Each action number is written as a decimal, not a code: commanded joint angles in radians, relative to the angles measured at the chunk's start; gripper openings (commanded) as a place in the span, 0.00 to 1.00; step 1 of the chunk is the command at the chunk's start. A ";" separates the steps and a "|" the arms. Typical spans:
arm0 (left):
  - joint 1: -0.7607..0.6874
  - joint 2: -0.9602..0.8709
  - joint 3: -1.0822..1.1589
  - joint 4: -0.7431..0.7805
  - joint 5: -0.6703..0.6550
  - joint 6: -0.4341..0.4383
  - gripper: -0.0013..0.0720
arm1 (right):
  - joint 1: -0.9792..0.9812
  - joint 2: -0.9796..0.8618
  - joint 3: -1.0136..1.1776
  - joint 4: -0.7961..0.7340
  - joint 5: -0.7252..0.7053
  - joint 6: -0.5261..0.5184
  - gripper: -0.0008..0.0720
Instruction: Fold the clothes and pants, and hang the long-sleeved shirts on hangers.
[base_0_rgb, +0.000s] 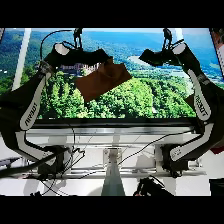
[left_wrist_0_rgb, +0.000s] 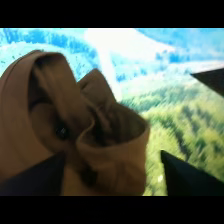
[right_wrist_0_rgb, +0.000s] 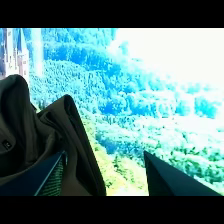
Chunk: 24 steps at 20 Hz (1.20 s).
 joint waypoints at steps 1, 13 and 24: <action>-0.011 -0.001 0.001 0.155 -0.082 0.027 0.37 | -0.026 -0.079 0.010 0.251 0.101 -0.114 0.77; 0.056 0.033 0.001 0.479 -0.185 -0.053 0.04 | 0.234 -0.084 0.274 0.223 0.436 -0.413 0.03; 0.192 0.126 0.001 0.488 -0.229 -0.094 0.04 | 0.358 -0.157 0.272 -0.359 0.190 -0.051 0.02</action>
